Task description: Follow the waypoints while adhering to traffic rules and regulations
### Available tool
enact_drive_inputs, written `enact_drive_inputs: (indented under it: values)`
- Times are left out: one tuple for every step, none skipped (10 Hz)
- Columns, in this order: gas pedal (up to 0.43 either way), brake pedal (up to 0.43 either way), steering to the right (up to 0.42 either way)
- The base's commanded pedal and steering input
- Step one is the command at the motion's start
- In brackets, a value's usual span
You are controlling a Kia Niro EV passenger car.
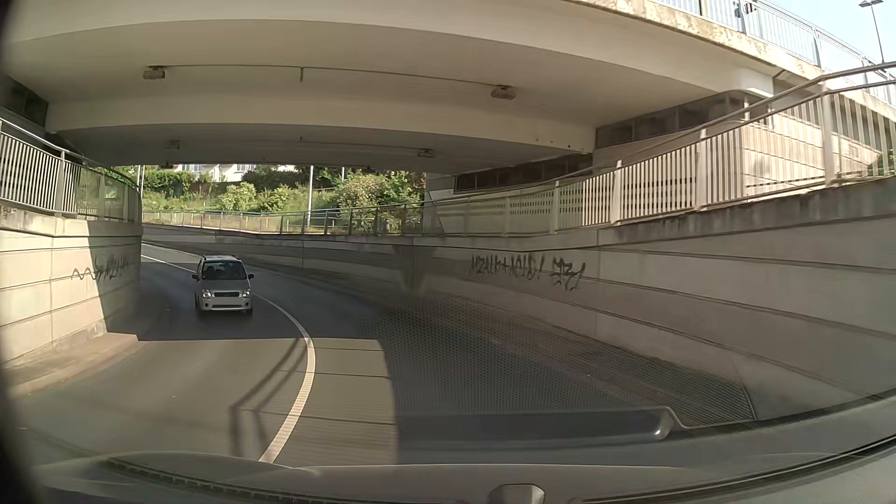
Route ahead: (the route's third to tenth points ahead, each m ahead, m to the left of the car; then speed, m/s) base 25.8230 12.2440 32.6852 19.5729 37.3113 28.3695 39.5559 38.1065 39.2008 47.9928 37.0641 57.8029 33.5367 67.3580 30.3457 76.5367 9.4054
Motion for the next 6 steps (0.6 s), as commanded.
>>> enact_drive_inputs:
  values:
    - [0.0, 0.012, -0.108]
    - [0.0, 0.012, -0.108]
    - [0.0, 0.012, -0.108]
    - [0.0, 0.012, -0.109]
    - [0.0, 0.012, -0.112]
    - [0.0, 0.012, -0.116]
